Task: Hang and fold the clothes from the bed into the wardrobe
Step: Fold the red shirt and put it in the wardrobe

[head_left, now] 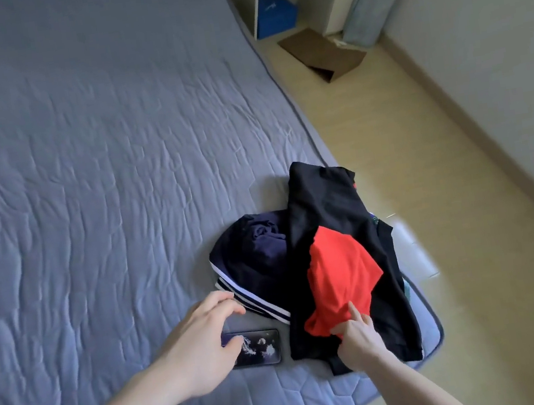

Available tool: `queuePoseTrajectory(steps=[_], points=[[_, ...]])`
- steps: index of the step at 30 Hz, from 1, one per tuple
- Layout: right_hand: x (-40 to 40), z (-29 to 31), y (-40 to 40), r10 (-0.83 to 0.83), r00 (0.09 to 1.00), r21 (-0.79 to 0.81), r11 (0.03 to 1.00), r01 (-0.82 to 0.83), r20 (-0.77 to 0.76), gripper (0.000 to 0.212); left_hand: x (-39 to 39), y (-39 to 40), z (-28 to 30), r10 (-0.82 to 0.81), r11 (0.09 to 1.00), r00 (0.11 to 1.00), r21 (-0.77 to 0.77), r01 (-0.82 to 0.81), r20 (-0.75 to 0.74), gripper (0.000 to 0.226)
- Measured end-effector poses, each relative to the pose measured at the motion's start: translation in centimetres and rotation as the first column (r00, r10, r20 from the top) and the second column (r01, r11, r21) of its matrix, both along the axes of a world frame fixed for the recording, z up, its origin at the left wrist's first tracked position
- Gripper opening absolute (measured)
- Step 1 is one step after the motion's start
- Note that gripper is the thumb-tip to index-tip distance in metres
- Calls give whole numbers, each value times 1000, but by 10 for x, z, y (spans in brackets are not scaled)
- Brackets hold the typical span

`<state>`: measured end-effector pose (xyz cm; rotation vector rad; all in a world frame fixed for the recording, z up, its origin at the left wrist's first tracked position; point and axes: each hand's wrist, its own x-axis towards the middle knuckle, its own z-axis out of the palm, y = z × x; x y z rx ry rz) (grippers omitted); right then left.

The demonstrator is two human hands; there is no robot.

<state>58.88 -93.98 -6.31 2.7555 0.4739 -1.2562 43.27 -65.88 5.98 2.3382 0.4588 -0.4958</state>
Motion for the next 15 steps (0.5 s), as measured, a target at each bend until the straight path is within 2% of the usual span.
queuePoseTrajectory(steps=[2, 4, 6, 8, 9, 11, 13, 15], points=[[2, -14, 2, -5, 1000, -48, 999, 5, -15, 68, 6, 4, -6, 13, 1000, 1000, 12, -13, 19, 40], [0, -28, 0, 6, 997, -14, 1000, -5, 81, 59, 5, 3, -14, 24, 1000, 999, 17, -25, 39, 41], [-3, -34, -5, -18, 969, 123, 992, -13, 248, 43, -5, 0, -20, 29, 999, 998, 22, -30, 61, 41], [-10, -22, -7, -216, 930, 350, 931, 103, 298, 30, -22, -5, -18, 26, 1000, 999, 13, -26, 45, 41], [-12, -10, -4, -355, 899, 477, 855, 203, 256, 27, -29, -7, -16, 26, 1000, 999, 8, -26, 44, 41], [-15, 29, 7, -567, 820, 674, 634, 379, 72, 28, -40, -12, -6, 31, 999, 998, 13, -32, 51, 41], [-16, 83, 17, -622, 775, 798, 408, 444, -113, 29, -44, -17, 16, 52, 999, 996, -13, -51, 74, 41], [-21, 148, 27, -596, 765, 868, 216, 448, -246, 23, -44, -23, 48, 69, 996, 991, -61, -63, 115, 40]])
